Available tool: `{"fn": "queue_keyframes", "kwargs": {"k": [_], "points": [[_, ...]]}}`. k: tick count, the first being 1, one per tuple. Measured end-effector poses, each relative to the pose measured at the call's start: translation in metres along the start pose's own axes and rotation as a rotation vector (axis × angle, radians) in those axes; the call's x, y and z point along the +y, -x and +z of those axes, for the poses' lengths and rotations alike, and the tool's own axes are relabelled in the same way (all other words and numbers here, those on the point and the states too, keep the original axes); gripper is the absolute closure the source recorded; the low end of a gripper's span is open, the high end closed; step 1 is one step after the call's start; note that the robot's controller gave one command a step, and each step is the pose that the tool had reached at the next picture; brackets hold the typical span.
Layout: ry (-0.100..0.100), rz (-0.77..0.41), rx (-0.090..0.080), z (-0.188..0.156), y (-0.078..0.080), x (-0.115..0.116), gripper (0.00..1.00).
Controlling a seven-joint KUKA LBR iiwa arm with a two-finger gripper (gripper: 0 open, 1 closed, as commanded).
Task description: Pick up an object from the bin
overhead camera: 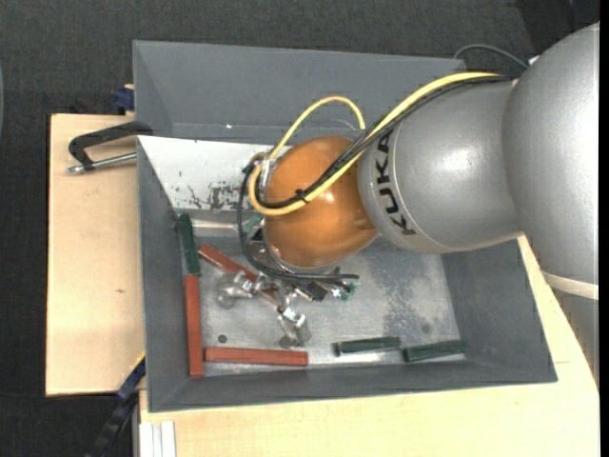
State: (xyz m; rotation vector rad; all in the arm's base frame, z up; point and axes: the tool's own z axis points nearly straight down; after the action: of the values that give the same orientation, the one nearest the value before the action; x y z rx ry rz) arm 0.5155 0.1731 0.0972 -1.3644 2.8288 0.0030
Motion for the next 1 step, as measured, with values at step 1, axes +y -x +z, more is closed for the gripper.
{"fn": "queue_keyframes", "kwargs": {"k": [1], "points": [[0.003,-0.172,-0.001,-0.0279,0.0072,-0.0349,0.00]]}}
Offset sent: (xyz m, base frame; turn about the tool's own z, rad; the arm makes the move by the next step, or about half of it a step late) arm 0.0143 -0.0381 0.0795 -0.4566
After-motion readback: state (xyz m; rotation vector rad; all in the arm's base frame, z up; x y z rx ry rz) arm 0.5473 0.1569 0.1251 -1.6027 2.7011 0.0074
